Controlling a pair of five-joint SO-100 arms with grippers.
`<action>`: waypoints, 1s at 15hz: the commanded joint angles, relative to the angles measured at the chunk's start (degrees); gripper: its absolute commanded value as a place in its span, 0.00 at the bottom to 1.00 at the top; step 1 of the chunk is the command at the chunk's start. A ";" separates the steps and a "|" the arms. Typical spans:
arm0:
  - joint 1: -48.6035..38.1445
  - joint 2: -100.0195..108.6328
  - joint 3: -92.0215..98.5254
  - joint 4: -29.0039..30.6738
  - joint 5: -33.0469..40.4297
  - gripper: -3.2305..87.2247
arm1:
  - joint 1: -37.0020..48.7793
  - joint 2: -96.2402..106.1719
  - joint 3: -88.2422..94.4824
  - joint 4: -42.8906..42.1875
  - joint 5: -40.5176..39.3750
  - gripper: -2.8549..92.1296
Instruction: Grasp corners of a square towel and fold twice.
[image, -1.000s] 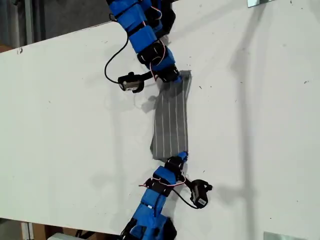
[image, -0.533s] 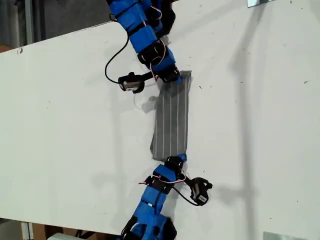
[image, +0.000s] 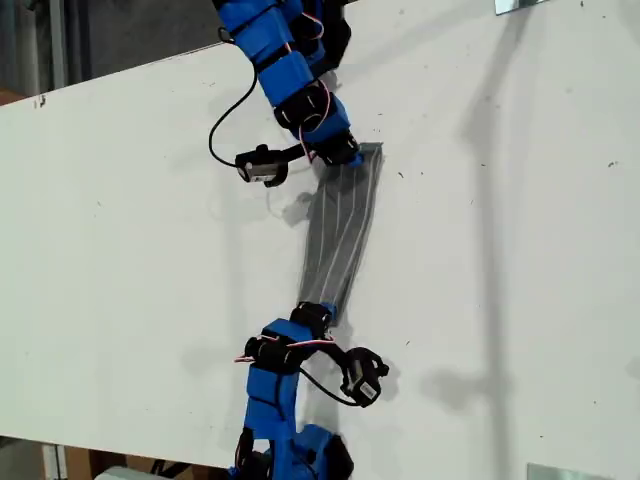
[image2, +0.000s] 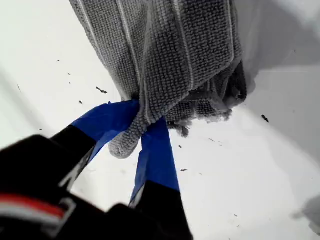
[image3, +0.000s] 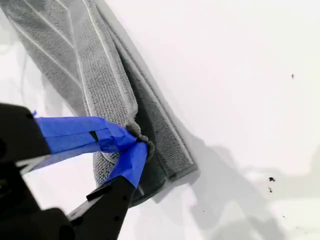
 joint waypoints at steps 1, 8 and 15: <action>-4.04 -0.53 -6.24 4.22 3.78 0.03 | -0.35 2.55 -0.53 -1.49 0.09 0.03; -5.54 -10.46 0.35 0.62 3.60 0.03 | -1.85 1.05 0.44 -1.05 1.58 0.03; -6.24 -9.84 0.18 0.09 4.83 0.03 | -7.12 13.36 5.98 4.04 7.03 0.03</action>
